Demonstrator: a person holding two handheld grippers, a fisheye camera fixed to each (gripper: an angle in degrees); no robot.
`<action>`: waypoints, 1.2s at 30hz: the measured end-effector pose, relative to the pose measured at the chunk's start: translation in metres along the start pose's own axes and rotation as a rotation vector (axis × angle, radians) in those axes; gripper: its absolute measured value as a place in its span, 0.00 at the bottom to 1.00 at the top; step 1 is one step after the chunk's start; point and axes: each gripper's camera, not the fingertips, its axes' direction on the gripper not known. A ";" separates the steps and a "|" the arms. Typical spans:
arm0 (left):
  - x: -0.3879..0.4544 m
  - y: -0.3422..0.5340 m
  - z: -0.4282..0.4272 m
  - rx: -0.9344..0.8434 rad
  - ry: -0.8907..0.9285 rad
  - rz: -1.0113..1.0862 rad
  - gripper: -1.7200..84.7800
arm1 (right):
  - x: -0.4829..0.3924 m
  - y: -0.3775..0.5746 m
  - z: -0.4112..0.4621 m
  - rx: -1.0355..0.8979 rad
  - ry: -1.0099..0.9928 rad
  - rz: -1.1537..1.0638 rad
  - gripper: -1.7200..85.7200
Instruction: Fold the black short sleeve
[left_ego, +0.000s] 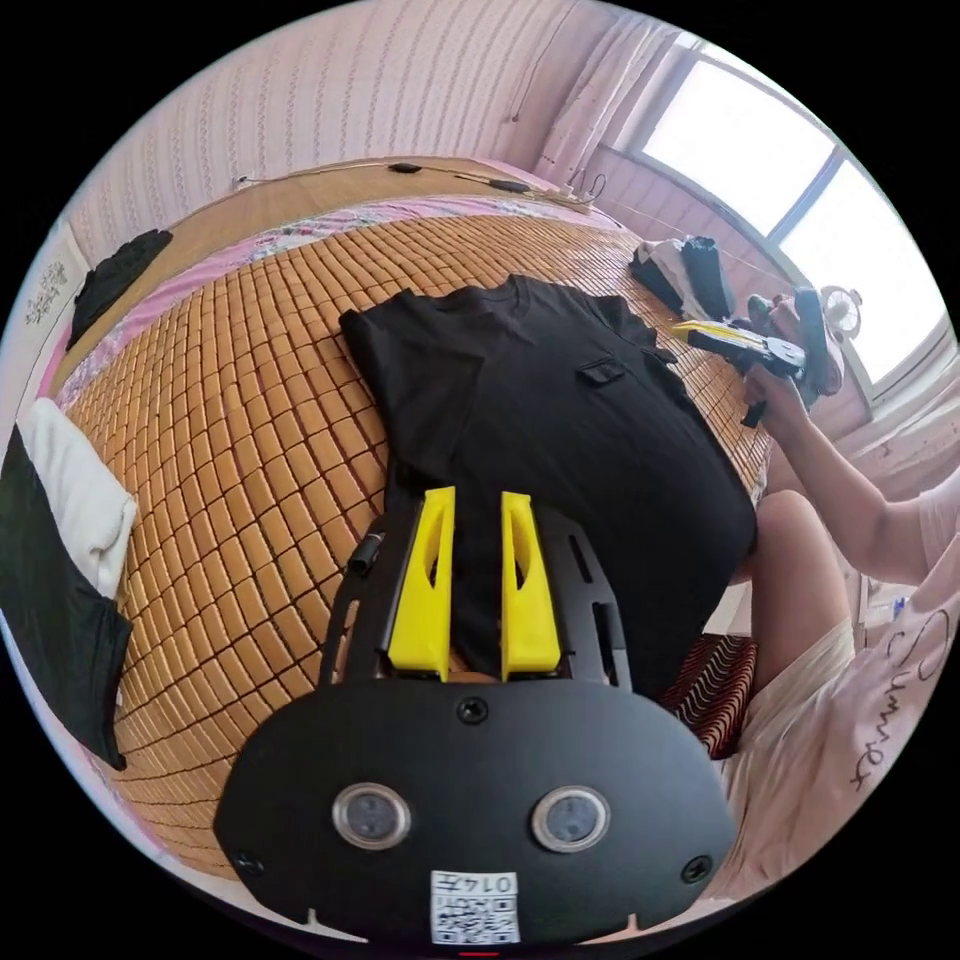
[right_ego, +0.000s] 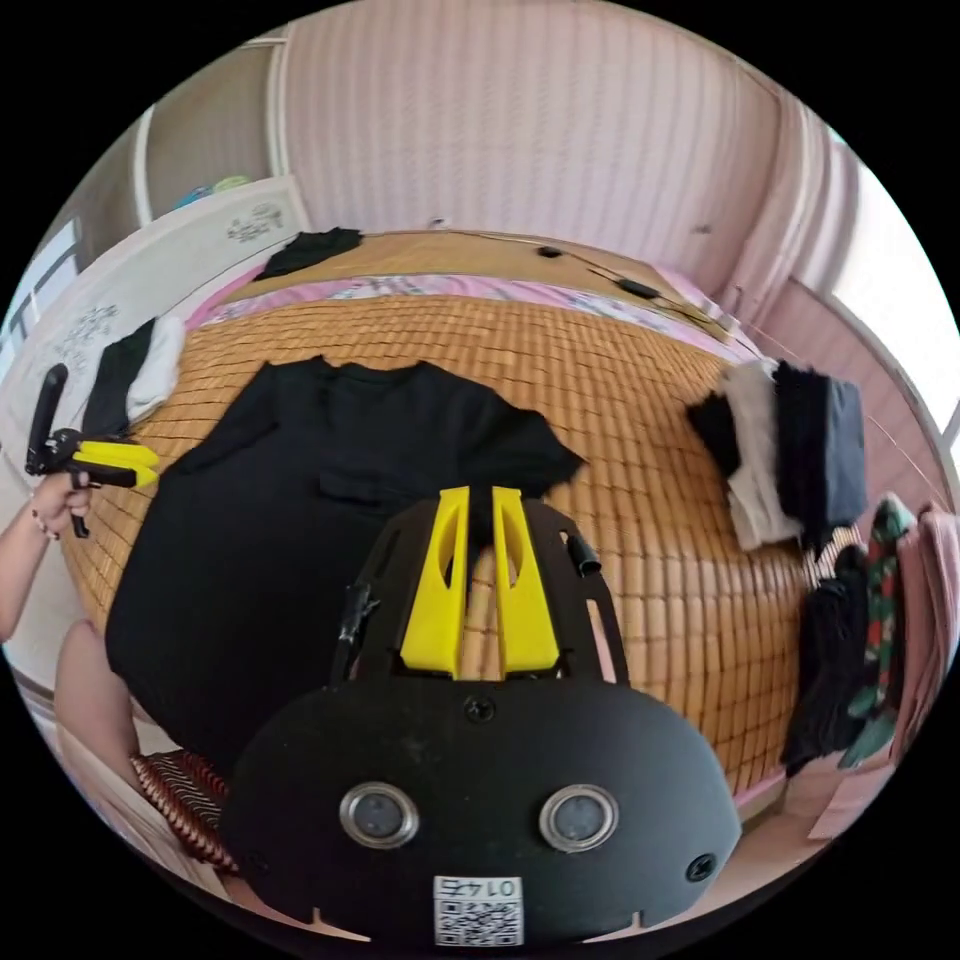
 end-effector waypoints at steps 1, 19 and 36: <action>0.012 -0.014 0.002 -0.006 -0.004 0.025 0.11 | 0.021 0.019 0.002 -0.017 0.005 0.030 0.08; 0.259 -0.348 0.153 -0.092 0.150 0.275 0.11 | 0.115 0.105 0.072 -0.082 -0.279 0.114 0.04; 0.308 -0.424 0.203 -0.137 -0.035 0.271 0.01 | 0.176 0.146 0.099 -0.040 -0.436 0.176 0.02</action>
